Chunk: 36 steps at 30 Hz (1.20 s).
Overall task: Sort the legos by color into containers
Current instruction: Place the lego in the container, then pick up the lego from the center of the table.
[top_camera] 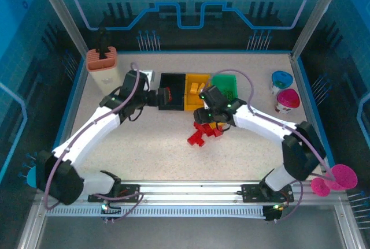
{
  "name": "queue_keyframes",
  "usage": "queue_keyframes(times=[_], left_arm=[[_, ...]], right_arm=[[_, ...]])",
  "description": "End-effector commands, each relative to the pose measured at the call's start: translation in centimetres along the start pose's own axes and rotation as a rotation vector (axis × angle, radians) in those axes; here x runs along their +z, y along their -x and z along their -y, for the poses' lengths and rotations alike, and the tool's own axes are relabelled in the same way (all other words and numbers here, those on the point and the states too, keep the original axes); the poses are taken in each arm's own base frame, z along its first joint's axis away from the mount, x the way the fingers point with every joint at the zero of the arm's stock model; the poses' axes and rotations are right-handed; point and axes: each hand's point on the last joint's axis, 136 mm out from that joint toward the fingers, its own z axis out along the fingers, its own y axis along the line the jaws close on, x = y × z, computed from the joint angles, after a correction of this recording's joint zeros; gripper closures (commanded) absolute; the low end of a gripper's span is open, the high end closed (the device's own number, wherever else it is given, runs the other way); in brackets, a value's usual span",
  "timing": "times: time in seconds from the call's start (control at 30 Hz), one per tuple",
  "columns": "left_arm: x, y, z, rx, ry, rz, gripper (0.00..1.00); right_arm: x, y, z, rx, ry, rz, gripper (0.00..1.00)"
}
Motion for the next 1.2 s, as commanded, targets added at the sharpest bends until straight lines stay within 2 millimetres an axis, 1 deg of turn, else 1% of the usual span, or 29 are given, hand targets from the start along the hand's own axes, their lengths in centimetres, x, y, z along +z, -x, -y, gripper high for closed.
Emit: queue_keyframes(times=[0.0,0.13,0.2,0.33,0.43,0.6,0.67,0.83,0.9,1.03,1.17], left_arm=[[-1.1,-2.0,0.6,-0.029,-0.047,0.002,0.14],[-2.5,-3.5,1.3,-0.021,-0.080,0.014,0.13],[-2.9,-4.3,1.6,-0.013,-0.092,0.008,0.13],[-3.0,-6.0,1.4,-0.006,-0.087,-0.018,0.13],[-3.2,-6.6,1.3,-0.010,-0.085,-0.022,0.13],[-3.5,-7.0,1.0,-0.013,-0.080,-0.015,0.14],[-3.7,-6.9,1.0,-0.011,-0.081,-0.011,0.14],[-3.8,-7.1,0.7,-0.005,-0.070,-0.011,0.14],[-3.9,-7.2,0.7,-0.003,-0.068,-0.014,0.14],[-4.1,-7.8,0.4,-0.002,-0.067,-0.018,0.15],[-4.2,-8.8,0.4,-0.011,-0.085,-0.032,0.15]], right_arm=[[1.4,-1.0,-0.1,-0.100,-0.081,-0.080,0.43],[3.5,-1.6,-0.5,-0.130,-0.126,-0.127,0.44],[4.4,-2.0,-0.6,-0.131,-0.133,-0.152,0.45],[5.9,-2.5,-0.5,-0.145,-0.161,-0.185,0.47],[6.6,-2.9,-0.7,-0.153,-0.164,-0.206,0.48],[7.6,-3.6,-0.9,-0.163,-0.164,-0.237,0.51],[7.7,-3.8,-1.0,-0.172,-0.172,-0.242,0.57],[7.6,-3.5,-1.7,-0.176,-0.153,-0.242,0.73],[7.1,-3.1,-2.0,-0.182,-0.154,-0.231,0.76],[5.3,-0.9,-3.1,-0.195,-0.125,-0.175,0.78],[3.1,2.6,-4.9,-0.198,-0.068,-0.088,0.78]])
